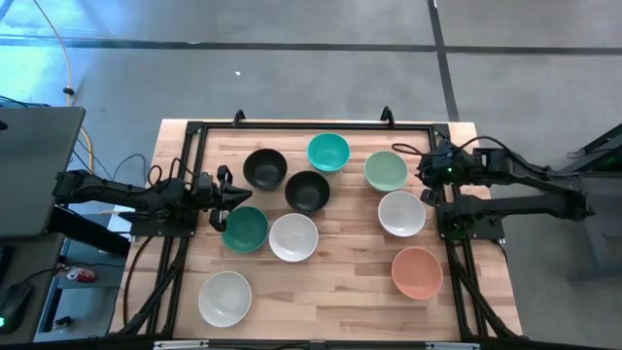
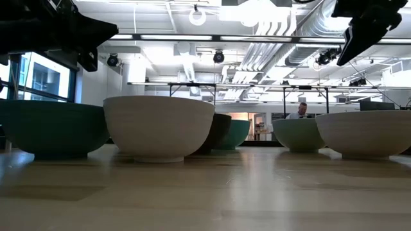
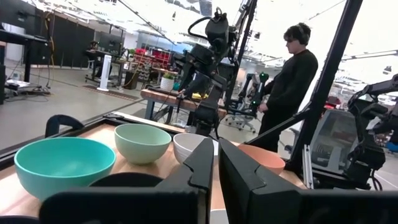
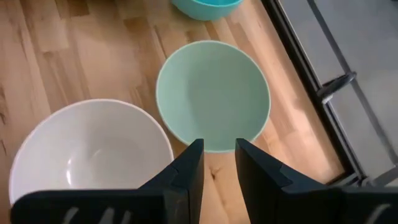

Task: Nest bowls inside each other
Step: Stack the light green bowl on top of bottom right black bowl

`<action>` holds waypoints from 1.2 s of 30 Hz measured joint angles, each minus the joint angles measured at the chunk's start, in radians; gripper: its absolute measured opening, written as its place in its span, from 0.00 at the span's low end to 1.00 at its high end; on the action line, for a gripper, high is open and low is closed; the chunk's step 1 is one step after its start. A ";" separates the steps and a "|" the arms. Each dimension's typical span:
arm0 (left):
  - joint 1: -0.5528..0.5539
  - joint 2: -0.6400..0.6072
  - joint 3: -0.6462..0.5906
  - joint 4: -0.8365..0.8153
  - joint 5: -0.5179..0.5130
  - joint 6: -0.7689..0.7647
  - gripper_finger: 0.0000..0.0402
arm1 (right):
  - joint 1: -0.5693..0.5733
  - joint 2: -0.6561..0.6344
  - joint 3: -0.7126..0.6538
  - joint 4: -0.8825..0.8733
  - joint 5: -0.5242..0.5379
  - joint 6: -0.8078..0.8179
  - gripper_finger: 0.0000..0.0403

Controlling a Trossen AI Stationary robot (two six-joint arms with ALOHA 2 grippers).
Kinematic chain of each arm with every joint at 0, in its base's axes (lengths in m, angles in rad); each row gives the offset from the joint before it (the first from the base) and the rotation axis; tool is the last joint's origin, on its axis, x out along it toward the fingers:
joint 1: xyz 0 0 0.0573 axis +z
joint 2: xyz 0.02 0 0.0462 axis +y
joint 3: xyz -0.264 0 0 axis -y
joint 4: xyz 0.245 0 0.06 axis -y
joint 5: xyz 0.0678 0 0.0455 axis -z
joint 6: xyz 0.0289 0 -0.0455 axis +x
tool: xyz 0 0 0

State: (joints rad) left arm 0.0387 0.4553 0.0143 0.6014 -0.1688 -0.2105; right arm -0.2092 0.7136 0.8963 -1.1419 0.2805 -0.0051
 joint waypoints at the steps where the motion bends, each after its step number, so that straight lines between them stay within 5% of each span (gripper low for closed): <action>1: 0.000 0.000 0.000 0.000 0.000 -0.003 0.04 | 0.000 0.000 0.000 0.001 0.000 0.000 0.21; 7: 0.000 0.000 0.000 0.000 0.000 -0.015 0.04 | 0.000 0.001 0.000 -0.001 -0.028 -0.014 0.24; 18: 0.000 0.000 0.000 0.000 0.000 -0.016 0.04 | 0.000 0.000 0.000 0.036 -0.049 -0.019 0.47; 36: 0.000 0.000 0.000 -0.001 0.000 -0.022 0.04 | 0.000 -0.001 0.000 0.211 0.012 0.057 0.48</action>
State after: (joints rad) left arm 0.0387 0.4553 0.0143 0.6003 -0.1688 -0.2329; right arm -0.2092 0.7124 0.8959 -0.9308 0.2922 0.0515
